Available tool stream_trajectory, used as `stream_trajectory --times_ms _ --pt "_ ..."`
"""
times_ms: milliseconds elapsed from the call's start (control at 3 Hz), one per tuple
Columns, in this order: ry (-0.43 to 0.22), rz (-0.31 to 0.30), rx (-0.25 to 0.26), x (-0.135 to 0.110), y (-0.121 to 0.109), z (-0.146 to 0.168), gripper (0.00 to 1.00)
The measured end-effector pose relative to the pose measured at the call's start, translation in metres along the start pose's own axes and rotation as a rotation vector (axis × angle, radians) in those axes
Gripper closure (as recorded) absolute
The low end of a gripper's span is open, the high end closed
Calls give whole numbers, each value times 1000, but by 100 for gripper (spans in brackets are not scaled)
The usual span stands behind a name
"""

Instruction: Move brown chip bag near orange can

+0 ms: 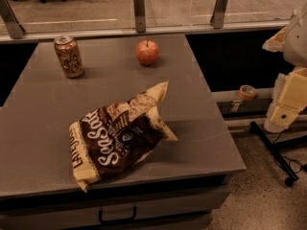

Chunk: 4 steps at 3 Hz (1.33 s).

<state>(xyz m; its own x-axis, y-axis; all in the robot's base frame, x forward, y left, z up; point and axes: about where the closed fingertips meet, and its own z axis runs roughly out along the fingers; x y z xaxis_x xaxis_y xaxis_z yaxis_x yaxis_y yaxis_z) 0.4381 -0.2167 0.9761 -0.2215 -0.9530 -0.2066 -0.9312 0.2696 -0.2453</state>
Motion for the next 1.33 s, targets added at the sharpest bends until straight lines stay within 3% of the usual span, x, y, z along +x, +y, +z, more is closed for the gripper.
stream_trajectory --times_ms 333,667,1000,1333 --pt "0 0 0 0 0 0 0" --pt "-55 -38 -50 -18 15 11 0" --pt "-150 -115 -121 -50 45 31 0" --pt "-239 -166 -155 -90 70 51 0"
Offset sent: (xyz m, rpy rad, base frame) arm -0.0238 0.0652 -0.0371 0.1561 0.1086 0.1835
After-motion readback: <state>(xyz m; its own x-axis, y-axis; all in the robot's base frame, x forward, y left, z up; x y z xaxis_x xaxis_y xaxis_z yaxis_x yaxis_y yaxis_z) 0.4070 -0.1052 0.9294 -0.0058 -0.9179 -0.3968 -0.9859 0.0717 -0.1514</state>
